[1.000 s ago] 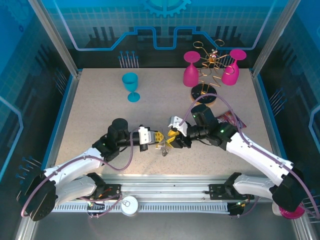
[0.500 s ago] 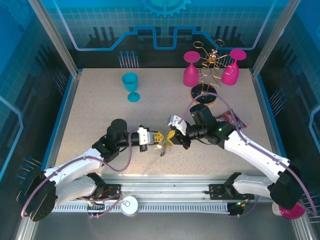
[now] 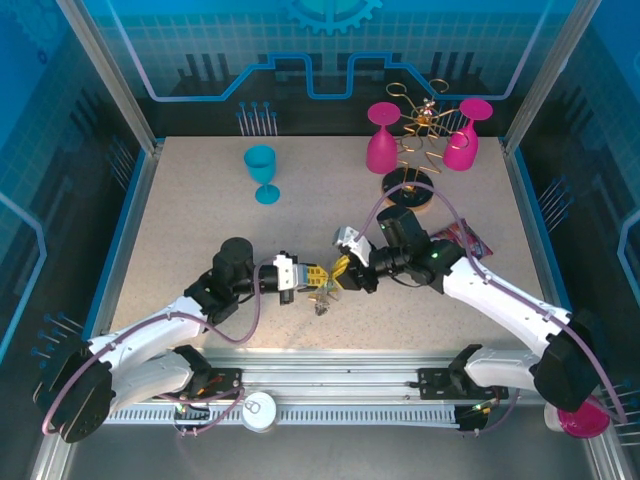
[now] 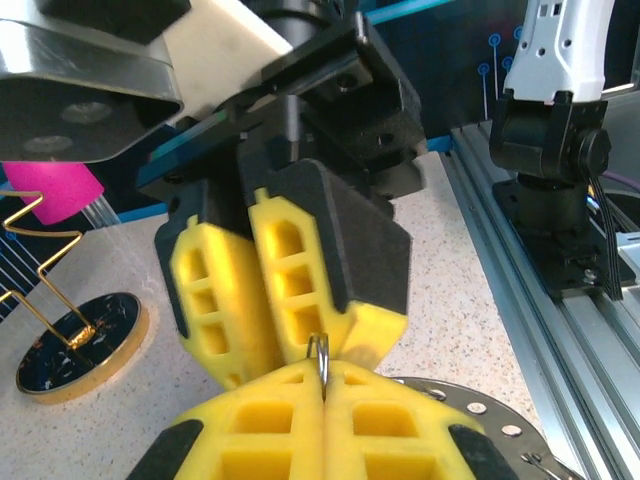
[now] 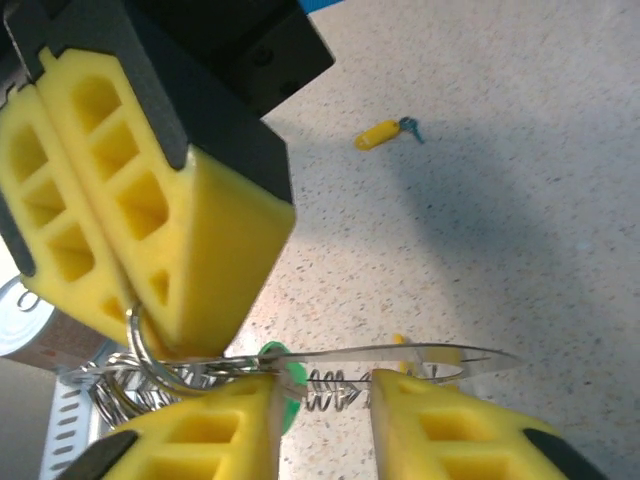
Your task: Put the keys on the keyring
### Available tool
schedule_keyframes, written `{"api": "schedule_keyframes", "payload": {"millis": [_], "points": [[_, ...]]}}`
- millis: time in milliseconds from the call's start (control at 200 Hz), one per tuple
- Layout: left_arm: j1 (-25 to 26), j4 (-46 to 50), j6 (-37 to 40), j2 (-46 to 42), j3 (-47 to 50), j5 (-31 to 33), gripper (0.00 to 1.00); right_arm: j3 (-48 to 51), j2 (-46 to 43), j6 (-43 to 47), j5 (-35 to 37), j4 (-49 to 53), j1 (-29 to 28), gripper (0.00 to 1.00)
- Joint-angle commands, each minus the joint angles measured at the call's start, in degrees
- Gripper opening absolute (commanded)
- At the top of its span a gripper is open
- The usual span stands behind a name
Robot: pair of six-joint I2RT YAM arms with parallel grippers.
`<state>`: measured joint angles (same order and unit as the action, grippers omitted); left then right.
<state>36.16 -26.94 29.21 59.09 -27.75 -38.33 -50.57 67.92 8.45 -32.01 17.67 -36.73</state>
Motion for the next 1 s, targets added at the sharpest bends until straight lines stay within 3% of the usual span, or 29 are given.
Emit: {"api": "schedule_keyframes", "payload": {"millis": [0, 295, 775, 996], "points": [[0.17, -4.03, -0.89, -0.38, 1.18, -2.92, 0.00, 3.59, -4.20, -0.90, 0.04, -4.93, 1.65, 0.35], [-0.02, -4.39, -1.31, 0.23, 0.94, -2.85, 0.00, 10.79, -12.79, 7.46, -0.58, -13.57, 0.32, 0.36], [0.00, -4.59, -1.91, 0.49, 0.61, -3.31, 0.00, 7.55, -8.71, 10.80, 0.59, -13.82, -4.10, 0.32], [0.05, -4.63, -1.97, 0.33, 0.76, -3.48, 0.00, 7.06, -8.00, 10.71, 1.25, -15.38, -4.36, 0.26]]}}
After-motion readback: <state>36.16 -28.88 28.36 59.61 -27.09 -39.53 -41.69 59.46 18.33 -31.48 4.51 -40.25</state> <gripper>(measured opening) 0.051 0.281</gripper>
